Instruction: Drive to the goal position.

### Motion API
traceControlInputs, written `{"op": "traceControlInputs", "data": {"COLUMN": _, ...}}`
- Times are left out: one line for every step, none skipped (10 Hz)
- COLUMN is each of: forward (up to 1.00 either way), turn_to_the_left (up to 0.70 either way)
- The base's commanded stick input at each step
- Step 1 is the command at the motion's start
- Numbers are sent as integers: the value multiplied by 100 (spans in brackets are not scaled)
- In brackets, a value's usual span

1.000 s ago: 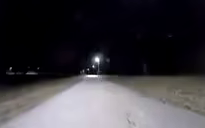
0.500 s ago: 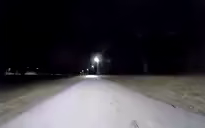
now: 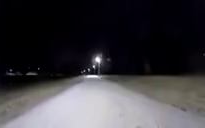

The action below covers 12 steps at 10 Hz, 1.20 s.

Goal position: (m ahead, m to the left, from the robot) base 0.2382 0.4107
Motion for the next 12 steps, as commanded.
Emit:
{"op": "traceControlInputs", "data": {"forward": 100, "turn_to_the_left": 0}}
{"op": "traceControlInputs", "data": {"forward": 100, "turn_to_the_left": 0}}
{"op": "traceControlInputs", "data": {"forward": 100, "turn_to_the_left": 0}}
{"op": "traceControlInputs", "data": {"forward": 100, "turn_to_the_left": 0}}
{"op": "traceControlInputs", "data": {"forward": 100, "turn_to_the_left": 0}}
{"op": "traceControlInputs", "data": {"forward": 100, "turn_to_the_left": 7}}
{"op": "traceControlInputs", "data": {"forward": 100, "turn_to_the_left": 15}}
{"op": "traceControlInputs", "data": {"forward": 100, "turn_to_the_left": 23}}
{"op": "traceControlInputs", "data": {"forward": 100, "turn_to_the_left": 20}}
{"op": "traceControlInputs", "data": {"forward": 100, "turn_to_the_left": 4}}
{"op": "traceControlInputs", "data": {"forward": 100, "turn_to_the_left": 12}}
{"op": "traceControlInputs", "data": {"forward": 100, "turn_to_the_left": 26}}
